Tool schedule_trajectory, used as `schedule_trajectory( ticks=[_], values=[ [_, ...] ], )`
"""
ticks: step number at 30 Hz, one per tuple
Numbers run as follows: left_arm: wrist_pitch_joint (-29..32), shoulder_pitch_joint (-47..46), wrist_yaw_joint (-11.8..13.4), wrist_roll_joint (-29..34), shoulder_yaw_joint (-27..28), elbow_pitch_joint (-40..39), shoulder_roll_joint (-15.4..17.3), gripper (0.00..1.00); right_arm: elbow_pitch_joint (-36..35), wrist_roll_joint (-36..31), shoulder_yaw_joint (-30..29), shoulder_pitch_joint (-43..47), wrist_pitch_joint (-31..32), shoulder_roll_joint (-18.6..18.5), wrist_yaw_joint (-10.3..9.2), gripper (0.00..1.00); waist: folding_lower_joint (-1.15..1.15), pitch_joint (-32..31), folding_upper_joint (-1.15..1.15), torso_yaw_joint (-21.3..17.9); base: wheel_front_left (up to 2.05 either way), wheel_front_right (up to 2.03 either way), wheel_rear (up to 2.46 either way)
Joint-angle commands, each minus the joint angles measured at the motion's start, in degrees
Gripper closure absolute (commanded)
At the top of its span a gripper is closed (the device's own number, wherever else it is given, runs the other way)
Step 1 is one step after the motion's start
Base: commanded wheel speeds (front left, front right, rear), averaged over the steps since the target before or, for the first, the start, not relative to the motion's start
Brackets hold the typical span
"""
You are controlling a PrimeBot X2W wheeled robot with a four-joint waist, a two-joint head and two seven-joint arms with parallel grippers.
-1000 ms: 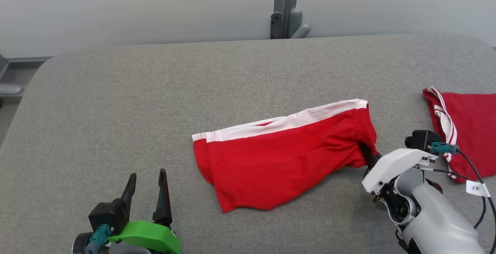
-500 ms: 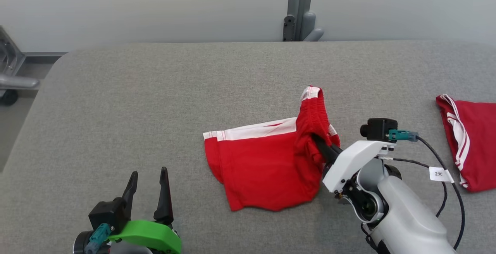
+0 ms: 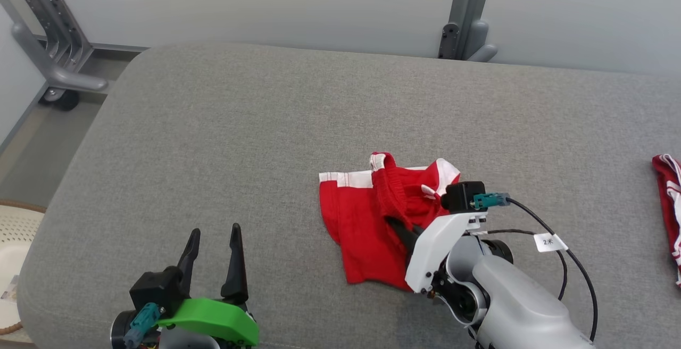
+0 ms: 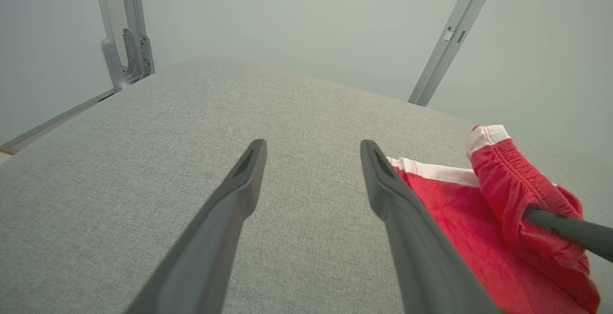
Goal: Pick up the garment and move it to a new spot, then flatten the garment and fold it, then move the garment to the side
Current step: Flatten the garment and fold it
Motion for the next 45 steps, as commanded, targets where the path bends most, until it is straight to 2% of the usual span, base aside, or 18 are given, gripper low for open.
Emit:
schedule_trajectory(
  ticks=[1, 6, 7, 9, 16, 23, 31, 35, 40, 42, 45],
  values=[
    [-0.18, -0.98, -0.20, -0.41, -0.17, -0.15, -0.15, 0.00, 1.36, 0.30, 0.79, -1.27, -1.00, -0.23, 0.01, 1.00, 0.00, 0.23, 0.67, 0.59, 0.00, 0.00, 0.00],
    [-0.27, -1.47, -0.32, -0.47, -0.65, 0.11, -0.43, 0.00, 6.88, 1.41, 6.61, -4.33, -4.44, -0.18, 0.01, 1.00, 0.00, 0.53, 0.67, 1.85, 0.00, 0.00, 0.00],
    [-0.32, -1.52, -0.33, -0.50, -0.65, 0.17, -0.45, 0.00, 7.32, 1.57, 7.65, -4.77, -4.97, -0.18, 0.01, 0.73, 0.00, 0.58, 0.67, 1.99, 0.00, 0.00, 0.00],
    [-0.41, -1.55, -0.29, -0.56, -0.65, 0.24, -0.45, 0.00, 7.98, 1.85, 9.49, -5.47, -6.19, -0.17, 0.01, 0.00, 0.00, 0.64, 0.67, 2.19, 0.00, 0.00, 0.00],
    [-0.48, -1.23, 0.02, -0.69, -0.34, 0.08, -0.10, 0.00, 8.45, 2.27, 14.97, -7.19, -9.17, -0.17, 0.01, 0.00, 0.00, 0.58, 0.67, 2.16, 0.00, 0.00, 0.00],
    [-0.58, -1.53, 0.16, -0.89, -0.30, -0.28, 0.14, 0.00, 6.51, 3.95, 20.52, -7.39, -8.19, -0.20, 0.00, 0.00, 0.00, 0.77, 0.67, 1.84, 0.00, 0.00, 0.00],
    [-0.62, -1.89, 0.27, -1.08, -0.39, -0.02, 0.26, 0.00, 5.64, 5.50, 22.40, -8.42, -11.80, -0.19, 0.00, 0.00, 0.00, 1.19, 0.67, 2.04, 0.00, 0.00, 0.00],
    [-0.75, -1.23, 0.60, -1.29, 0.10, -0.14, 0.52, 0.00, 6.63, 4.39, 21.25, -10.58, -16.22, -0.23, 0.00, 0.00, 0.00, 1.23, 0.67, 1.38, 0.00, 0.00, 0.00],
    [-0.96, -0.70, 0.93, -1.33, 0.35, -0.77, 0.63, 0.00, 8.88, 1.15, 16.45, -12.65, -19.63, -0.22, 0.00, 0.00, 0.00, 1.28, 0.67, 0.22, 0.00, 0.00, 0.00],
    [-1.01, -0.58, 1.05, -1.28, 0.41, -1.02, 0.69, 0.00, 9.53, -0.71, 13.17, -12.26, -20.00, -0.20, 0.00, 0.00, 0.00, 1.34, 0.67, -0.18, 0.00, 0.00, 0.00],
    [-1.11, -0.22, 1.17, -1.29, 0.59, -1.41, 0.84, 0.00, 7.91, -5.77, 5.23, -10.26, -19.96, -0.20, 0.01, 0.00, 0.00, 1.58, 0.67, -0.78, 0.00, 0.00, 0.00]
  ],
)
